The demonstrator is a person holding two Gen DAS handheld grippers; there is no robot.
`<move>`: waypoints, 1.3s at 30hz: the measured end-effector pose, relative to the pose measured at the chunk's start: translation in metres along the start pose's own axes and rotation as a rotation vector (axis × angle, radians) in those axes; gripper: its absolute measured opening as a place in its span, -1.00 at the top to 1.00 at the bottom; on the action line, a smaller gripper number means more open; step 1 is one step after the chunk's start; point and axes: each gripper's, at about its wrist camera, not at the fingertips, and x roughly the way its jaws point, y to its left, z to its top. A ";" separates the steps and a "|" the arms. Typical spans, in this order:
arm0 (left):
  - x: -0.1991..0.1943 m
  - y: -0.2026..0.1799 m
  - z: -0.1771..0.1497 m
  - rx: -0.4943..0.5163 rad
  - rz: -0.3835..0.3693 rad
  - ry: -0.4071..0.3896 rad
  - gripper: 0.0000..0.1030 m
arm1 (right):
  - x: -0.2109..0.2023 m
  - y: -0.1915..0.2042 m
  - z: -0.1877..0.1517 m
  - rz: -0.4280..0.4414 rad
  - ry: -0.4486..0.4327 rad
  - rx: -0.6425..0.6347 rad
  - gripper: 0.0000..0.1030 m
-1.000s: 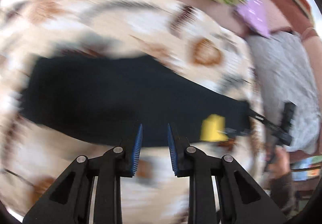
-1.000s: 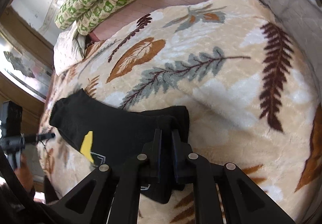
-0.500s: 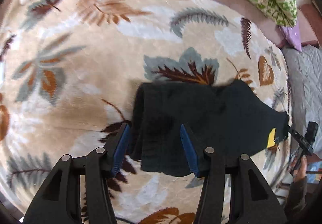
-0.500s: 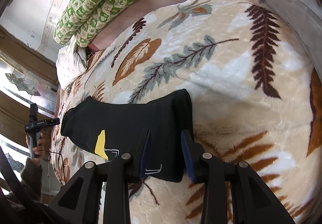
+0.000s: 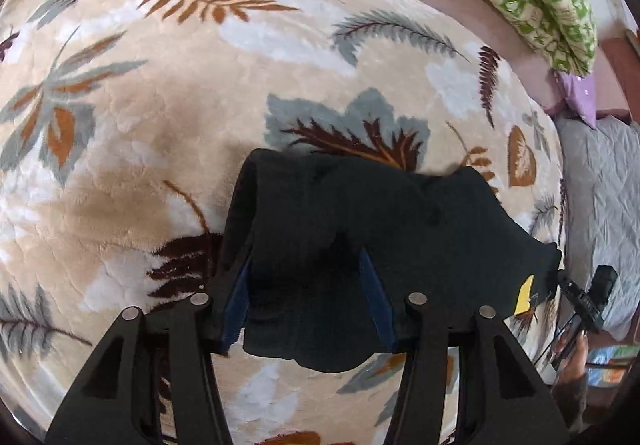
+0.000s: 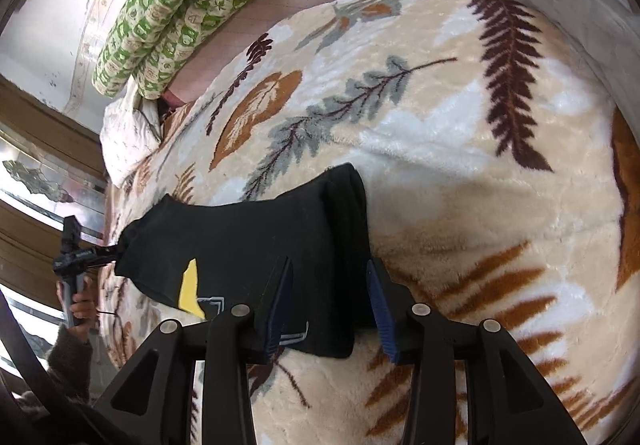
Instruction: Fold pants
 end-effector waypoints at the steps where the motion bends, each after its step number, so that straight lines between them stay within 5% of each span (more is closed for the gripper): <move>1: 0.002 0.000 -0.001 -0.002 0.007 0.003 0.08 | 0.000 0.001 0.001 -0.001 -0.007 -0.003 0.21; 4: 0.001 -0.001 -0.003 -0.002 0.010 -0.006 0.08 | 0.004 0.008 0.008 -0.009 -0.025 -0.016 0.22; 6: -0.002 -0.001 -0.003 -0.012 0.022 -0.022 0.35 | 0.011 0.016 0.011 -0.055 -0.012 -0.051 0.28; 7: -0.002 0.000 -0.003 -0.019 0.038 -0.025 0.54 | 0.015 0.021 0.012 -0.089 0.000 -0.082 0.45; 8: -0.003 0.001 -0.003 -0.032 0.045 -0.029 0.54 | 0.016 0.024 0.013 -0.116 0.001 -0.107 0.84; 16: -0.028 0.001 -0.020 -0.026 0.062 -0.146 0.57 | -0.013 0.038 0.028 -0.094 -0.136 -0.122 0.87; 20: -0.007 0.015 -0.025 -0.023 0.078 -0.057 0.57 | 0.002 0.029 0.026 -0.121 -0.102 -0.095 0.87; 28: -0.002 0.011 -0.015 0.017 0.123 -0.041 0.54 | 0.012 0.002 0.013 -0.134 -0.086 -0.003 0.85; 31: -0.003 0.002 -0.014 0.057 0.141 -0.035 0.51 | 0.006 -0.002 0.011 -0.030 -0.083 0.067 0.64; 34: -0.009 -0.002 -0.017 0.081 0.138 -0.048 0.51 | -0.002 -0.003 0.005 0.014 -0.077 0.091 0.21; 39: -0.009 -0.001 -0.019 0.078 0.144 -0.040 0.47 | -0.002 0.005 -0.014 -0.036 -0.060 -0.001 0.22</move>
